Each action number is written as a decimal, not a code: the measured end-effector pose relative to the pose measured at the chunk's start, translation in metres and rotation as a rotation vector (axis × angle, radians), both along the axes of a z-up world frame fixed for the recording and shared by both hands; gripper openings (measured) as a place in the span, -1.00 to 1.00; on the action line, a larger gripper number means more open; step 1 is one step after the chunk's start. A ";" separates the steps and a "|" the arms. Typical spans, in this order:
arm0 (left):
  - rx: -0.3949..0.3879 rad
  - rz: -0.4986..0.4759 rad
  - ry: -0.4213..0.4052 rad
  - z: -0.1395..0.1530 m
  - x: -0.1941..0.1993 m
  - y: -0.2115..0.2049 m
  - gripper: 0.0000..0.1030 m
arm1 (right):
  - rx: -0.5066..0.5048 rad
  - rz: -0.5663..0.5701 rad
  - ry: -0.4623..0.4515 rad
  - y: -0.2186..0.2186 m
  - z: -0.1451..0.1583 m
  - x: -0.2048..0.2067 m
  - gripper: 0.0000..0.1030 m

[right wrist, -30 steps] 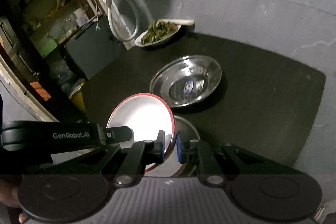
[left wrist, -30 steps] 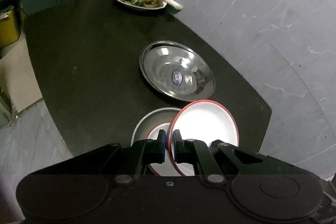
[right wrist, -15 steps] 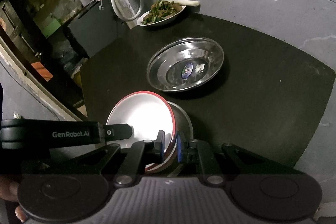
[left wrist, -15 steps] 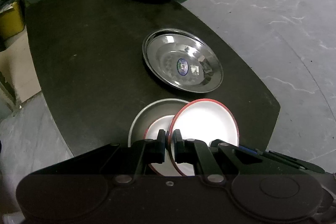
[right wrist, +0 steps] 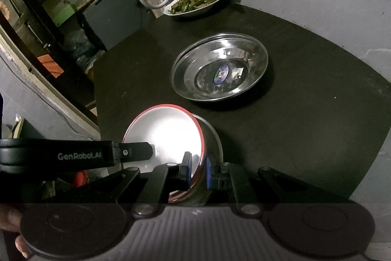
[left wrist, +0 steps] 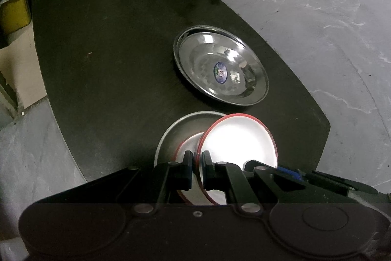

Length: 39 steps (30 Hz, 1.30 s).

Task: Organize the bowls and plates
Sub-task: 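Lower the second white bowl into the steel bowl with both tools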

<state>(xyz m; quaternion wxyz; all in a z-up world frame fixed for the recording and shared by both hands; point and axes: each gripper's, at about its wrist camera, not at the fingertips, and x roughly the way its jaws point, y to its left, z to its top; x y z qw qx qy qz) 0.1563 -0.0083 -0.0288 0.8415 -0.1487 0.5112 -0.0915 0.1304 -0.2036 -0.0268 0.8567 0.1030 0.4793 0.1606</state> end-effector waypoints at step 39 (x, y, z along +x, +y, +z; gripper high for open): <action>0.003 0.023 0.048 -0.011 0.002 0.005 -0.79 | -0.082 0.124 0.019 0.014 -0.004 0.009 -0.75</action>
